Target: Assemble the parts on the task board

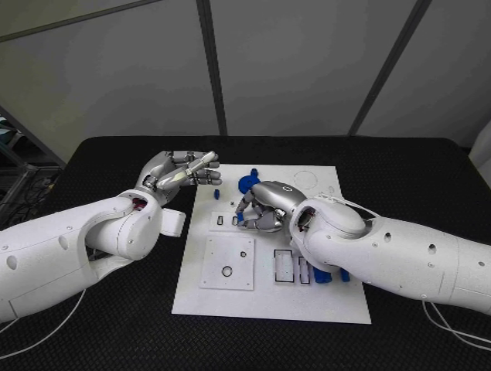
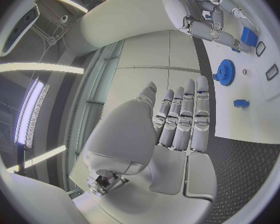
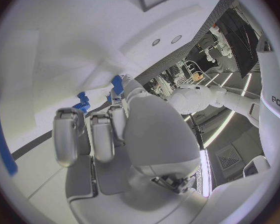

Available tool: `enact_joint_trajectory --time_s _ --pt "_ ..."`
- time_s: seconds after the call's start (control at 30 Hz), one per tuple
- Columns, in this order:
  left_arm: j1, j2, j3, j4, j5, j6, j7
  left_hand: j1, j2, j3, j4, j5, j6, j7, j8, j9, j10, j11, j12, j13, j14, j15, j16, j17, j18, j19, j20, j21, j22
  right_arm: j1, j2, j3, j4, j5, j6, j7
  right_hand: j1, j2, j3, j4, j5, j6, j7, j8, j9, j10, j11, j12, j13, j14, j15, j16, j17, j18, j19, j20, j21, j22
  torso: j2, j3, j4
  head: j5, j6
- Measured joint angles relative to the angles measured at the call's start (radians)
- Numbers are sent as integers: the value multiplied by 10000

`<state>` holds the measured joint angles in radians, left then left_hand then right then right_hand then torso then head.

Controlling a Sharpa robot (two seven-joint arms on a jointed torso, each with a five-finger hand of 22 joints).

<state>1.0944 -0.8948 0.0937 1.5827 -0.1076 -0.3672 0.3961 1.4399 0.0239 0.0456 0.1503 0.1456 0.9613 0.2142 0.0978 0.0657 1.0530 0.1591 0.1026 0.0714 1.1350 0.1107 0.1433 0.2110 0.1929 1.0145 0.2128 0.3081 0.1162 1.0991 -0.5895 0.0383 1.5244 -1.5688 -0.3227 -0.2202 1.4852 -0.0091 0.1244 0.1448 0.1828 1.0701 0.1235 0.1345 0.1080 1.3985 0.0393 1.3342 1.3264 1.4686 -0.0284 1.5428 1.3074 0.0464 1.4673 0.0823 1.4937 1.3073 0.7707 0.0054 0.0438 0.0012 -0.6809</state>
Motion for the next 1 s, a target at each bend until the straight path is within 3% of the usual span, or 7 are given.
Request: enact_joint_trajectory --time_s 0.63,1.0 --pt "0 19 0 -35 1 5 -6 0 0 0 0 0 0 0 0 0 0 0 0 0 0 0 0 10 0 0 0 0 1 20 -65 22 73 -167 236 -151 -118 -118 -13 13 -9 -12 -8 -26 -32 -108 35 -161 -27 0 0 0 -1 -1 0 0 -39 0 0 5 -4 -52 -55" --pt "-2 29 -1 -46 1 9 -9 0 0 0 0 0 0 0 -25 0 0 0 1 0 0 0 0 9 0 0 0 0 -4 -9 -77 -6 69 -232 366 -268 -318 -316 -33 37 -56 -382 161 -256 -153 -287 142 -393 -403 0 0 0 -1 0 0 0 -39 0 0 2 -4 -92 -78"
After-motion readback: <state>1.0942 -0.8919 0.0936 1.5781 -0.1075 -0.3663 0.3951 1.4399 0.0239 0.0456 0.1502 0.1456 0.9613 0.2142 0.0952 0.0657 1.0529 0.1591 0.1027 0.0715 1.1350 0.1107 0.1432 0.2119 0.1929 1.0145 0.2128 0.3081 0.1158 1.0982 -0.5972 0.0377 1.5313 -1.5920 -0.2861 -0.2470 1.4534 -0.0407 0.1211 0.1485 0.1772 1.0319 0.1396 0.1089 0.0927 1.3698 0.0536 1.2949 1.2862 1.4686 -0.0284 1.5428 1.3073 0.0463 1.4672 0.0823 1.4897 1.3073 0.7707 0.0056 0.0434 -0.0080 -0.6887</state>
